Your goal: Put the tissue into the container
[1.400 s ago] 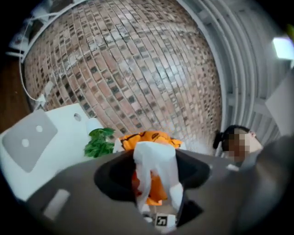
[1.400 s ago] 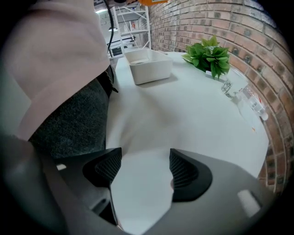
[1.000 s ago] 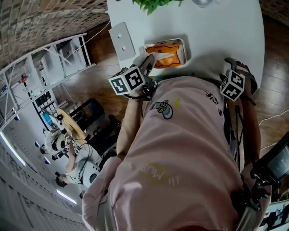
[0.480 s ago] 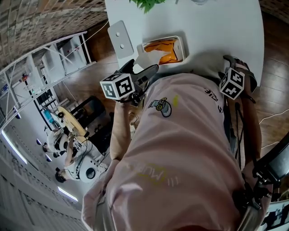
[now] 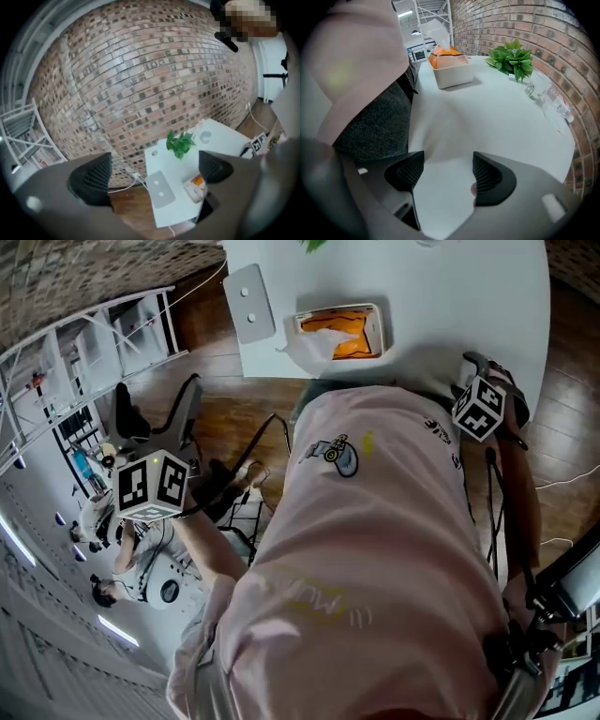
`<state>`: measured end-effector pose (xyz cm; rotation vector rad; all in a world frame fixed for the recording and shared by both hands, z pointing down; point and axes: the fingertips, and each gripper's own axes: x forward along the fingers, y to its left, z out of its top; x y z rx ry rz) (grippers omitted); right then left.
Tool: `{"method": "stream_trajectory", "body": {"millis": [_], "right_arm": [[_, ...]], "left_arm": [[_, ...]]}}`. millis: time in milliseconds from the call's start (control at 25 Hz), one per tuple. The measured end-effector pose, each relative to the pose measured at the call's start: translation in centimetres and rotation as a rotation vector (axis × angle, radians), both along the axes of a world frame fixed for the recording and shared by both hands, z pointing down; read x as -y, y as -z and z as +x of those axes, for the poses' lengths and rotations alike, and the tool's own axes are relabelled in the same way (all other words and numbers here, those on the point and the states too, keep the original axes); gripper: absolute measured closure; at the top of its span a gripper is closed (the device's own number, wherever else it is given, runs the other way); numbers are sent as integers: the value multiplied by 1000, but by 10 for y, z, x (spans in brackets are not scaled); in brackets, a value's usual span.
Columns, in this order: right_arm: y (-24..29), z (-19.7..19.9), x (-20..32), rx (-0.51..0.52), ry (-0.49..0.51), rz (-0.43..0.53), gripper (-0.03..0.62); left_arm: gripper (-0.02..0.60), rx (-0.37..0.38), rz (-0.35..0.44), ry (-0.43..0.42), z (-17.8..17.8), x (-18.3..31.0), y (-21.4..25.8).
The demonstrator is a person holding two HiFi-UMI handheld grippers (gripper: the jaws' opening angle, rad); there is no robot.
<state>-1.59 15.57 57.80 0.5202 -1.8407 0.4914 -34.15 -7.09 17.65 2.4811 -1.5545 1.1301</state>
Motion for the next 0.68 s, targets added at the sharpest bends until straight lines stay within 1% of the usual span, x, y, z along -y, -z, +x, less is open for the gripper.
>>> {"method": "stream_trajectory", "body": {"millis": [120,200,240,320,360,400,480,520,600,680], "right_arm": [[-6,-4,0,-6,0,-2,264],[-9,-5,-1,-17,6,-11,263],[-9,-5,-1,-25,10,-17,263],[-9,-3,0,-42,14,-27,263],[-9,-3,0,-45,12,-28,263],[-8,-3,0,-44,8,-27,263],[-6,-5,0,-32,-2,-19,263],[-6,-8,-1,-27,-5,-18,263],[-7,-15,-3,-27,-11,-28,263],[-9,-23,-6,-37,-20,-45,263]], "left_arm": [[5,21,100,22,-13,-3,14],[26,22,197,57,-24,-5,22],[30,14,237,73,-29,-6,27],[57,-12,293,112,-39,-9,34],[76,-20,323,145,-47,-10,37],[129,-20,361,192,-58,-12,41],[256,-7,439,302,-89,-18,49],[306,-9,468,348,-105,-22,52],[318,-60,513,410,-134,-30,59],[323,-146,559,454,-159,-38,67]]}}
